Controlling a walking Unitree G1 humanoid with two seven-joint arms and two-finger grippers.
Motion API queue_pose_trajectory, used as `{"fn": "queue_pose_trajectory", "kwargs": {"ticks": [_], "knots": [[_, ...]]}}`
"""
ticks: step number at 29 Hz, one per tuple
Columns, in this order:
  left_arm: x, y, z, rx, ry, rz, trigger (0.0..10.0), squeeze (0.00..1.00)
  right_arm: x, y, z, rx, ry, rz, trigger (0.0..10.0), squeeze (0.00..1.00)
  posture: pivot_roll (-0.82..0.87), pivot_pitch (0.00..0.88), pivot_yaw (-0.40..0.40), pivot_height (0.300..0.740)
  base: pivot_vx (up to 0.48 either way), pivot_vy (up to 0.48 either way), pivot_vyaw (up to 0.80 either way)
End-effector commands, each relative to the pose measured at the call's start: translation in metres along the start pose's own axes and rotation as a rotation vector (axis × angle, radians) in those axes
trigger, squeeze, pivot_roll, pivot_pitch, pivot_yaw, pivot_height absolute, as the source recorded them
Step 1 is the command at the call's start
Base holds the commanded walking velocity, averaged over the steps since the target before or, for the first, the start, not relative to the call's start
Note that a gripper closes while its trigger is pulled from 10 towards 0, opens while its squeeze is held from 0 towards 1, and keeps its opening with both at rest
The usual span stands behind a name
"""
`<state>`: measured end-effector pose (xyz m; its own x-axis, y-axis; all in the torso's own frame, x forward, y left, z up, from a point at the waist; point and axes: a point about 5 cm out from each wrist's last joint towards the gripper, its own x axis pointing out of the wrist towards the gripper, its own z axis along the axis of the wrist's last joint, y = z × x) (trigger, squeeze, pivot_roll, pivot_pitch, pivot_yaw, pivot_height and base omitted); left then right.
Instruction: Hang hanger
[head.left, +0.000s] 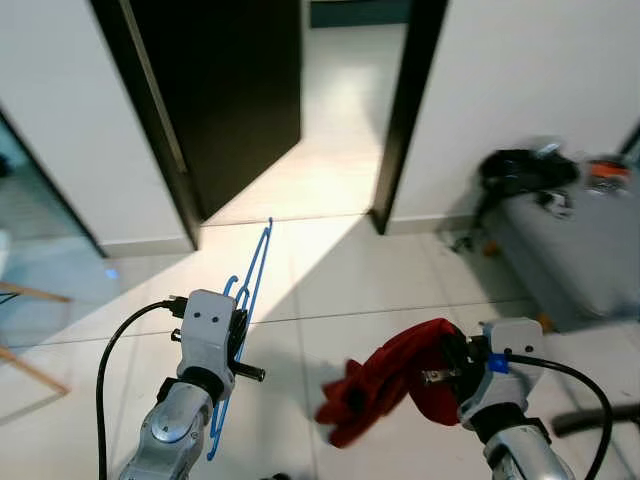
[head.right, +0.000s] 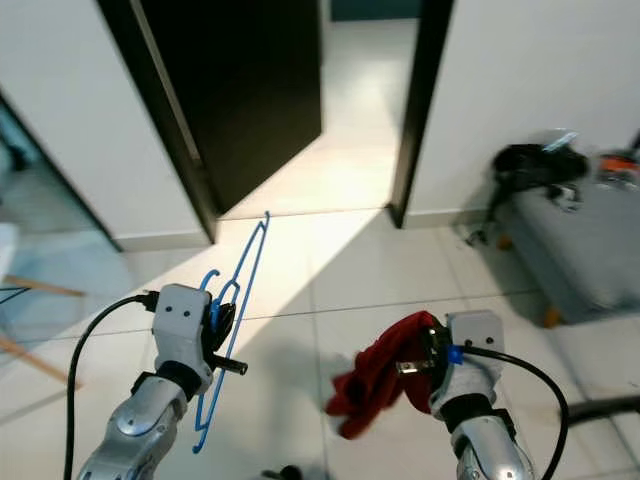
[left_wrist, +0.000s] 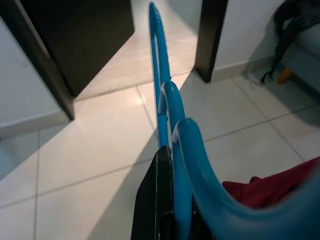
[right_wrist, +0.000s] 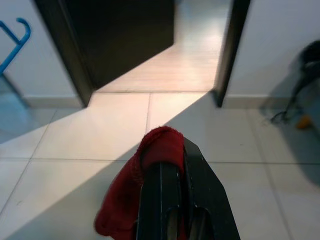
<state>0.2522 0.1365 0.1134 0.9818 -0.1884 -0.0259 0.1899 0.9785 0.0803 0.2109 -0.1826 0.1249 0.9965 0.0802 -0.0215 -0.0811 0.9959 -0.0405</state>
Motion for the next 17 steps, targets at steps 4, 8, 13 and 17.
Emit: {"fn": "queue_pose_trajectory", "kwargs": {"ticks": [4, 8, 13, 17], "knots": [[-0.0009, -0.0004, -0.001, 0.022, 0.011, -0.005, 10.0, 0.0, -0.0015, 0.0001, 0.0008, 0.001, -0.006, 0.001, 10.0, 0.0, 0.02, 0.199, -0.012, 0.74, 0.0, 0.0, 0.79], [-0.0006, 0.0002, -0.002, 0.024, 0.015, -0.007, 10.0, 0.0, -0.0013, 0.0009, -0.0001, 0.004, -0.006, 0.0, 10.0, 0.0, 0.02, 0.19, -0.008, 0.74, 0.0, 0.0, 0.79], [-0.0008, 0.0007, -0.003, 0.029, 0.019, -0.009, 10.0, 0.0, -0.0014, 0.0018, -0.0009, 0.007, -0.006, 0.002, 10.0, 0.0, 0.02, 0.18, -0.005, 0.74, 0.0, 0.0, 0.79], [-0.0011, 0.001, -0.0036, 0.031, 0.021, -0.009, 10.0, 0.0, -0.0018, 0.0024, -0.0016, 0.009, -0.005, 0.004, 10.0, 0.0, 0.02, 0.177, -0.004, 0.74, 0.0, 0.0, 0.79]]}}
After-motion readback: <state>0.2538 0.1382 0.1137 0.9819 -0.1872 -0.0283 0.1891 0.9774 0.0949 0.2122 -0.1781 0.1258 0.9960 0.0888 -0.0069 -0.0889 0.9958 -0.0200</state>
